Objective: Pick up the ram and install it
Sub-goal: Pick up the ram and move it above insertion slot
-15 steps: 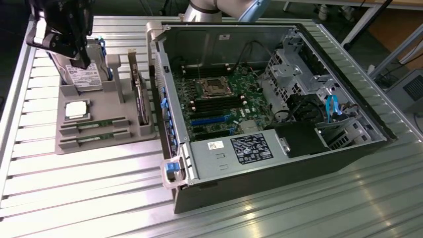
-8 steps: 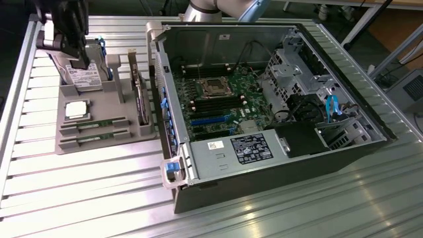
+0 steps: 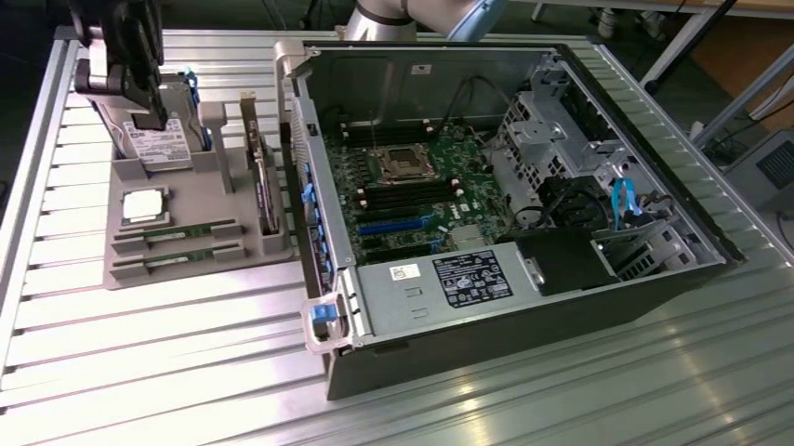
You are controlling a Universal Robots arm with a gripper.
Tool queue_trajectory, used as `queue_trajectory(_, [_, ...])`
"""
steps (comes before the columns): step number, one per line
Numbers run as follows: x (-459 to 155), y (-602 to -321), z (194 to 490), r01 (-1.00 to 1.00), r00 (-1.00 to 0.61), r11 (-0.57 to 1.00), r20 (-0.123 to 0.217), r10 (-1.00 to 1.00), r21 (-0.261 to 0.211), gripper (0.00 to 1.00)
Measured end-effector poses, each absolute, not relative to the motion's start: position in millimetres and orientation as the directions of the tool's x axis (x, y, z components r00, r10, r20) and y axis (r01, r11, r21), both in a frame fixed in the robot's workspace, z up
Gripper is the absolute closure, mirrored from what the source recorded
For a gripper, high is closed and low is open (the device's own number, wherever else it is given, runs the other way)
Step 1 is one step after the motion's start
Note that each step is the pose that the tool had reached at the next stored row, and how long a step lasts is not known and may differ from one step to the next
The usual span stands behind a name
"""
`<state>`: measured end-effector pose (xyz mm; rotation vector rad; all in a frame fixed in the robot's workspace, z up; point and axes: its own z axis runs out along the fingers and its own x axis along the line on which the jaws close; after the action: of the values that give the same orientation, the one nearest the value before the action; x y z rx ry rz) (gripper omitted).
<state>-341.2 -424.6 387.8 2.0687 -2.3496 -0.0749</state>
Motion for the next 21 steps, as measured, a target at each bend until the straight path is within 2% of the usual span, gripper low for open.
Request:
queue_trajectory(1, [-341.2, -424.5, 387.9, -0.991, -0.127, 0.126, -0.024, -0.992, 0.043, 0.89])
queue_trajectory(4, [-341.2, -424.6, 387.9, -0.991, -0.127, 0.126, -0.024, -0.992, 0.043, 0.71])
queue_trajectory(5, [-341.2, -424.5, 387.9, -0.991, -0.127, 0.126, -0.024, -0.992, 0.043, 0.71])
queue_trajectory(6, [-341.2, -424.5, 387.9, -0.991, -0.127, 0.126, -0.024, -0.992, 0.043, 0.64])
queue_trajectory(21, [-341.2, -428.9, 368.3, -0.997, -0.066, 0.065, -0.024, -0.998, 0.045, 0.64])
